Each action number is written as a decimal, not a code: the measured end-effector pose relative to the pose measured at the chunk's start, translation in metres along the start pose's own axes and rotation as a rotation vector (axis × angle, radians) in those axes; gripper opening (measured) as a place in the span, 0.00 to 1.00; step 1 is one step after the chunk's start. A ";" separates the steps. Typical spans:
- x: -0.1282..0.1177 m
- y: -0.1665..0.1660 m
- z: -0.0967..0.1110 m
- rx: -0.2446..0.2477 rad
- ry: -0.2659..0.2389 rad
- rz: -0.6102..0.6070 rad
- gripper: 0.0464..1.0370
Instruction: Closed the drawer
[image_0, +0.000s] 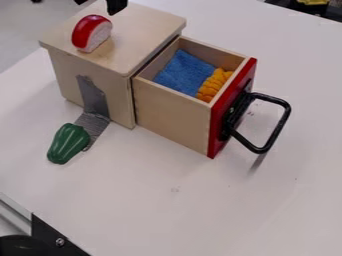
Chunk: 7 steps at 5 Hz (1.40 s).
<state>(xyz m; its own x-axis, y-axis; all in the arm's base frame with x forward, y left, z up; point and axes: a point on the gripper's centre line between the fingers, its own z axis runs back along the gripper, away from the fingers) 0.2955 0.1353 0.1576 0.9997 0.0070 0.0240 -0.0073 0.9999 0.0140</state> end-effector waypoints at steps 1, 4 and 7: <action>-0.002 -0.001 -0.011 -0.015 0.034 0.000 0.96; 0.023 -0.078 0.002 0.045 0.054 -0.118 0.96; 0.035 -0.227 -0.010 0.074 0.027 -0.341 0.96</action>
<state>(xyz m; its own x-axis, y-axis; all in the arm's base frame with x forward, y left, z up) 0.3323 -0.0915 0.1456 0.9451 -0.3260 -0.0213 0.3266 0.9410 0.0890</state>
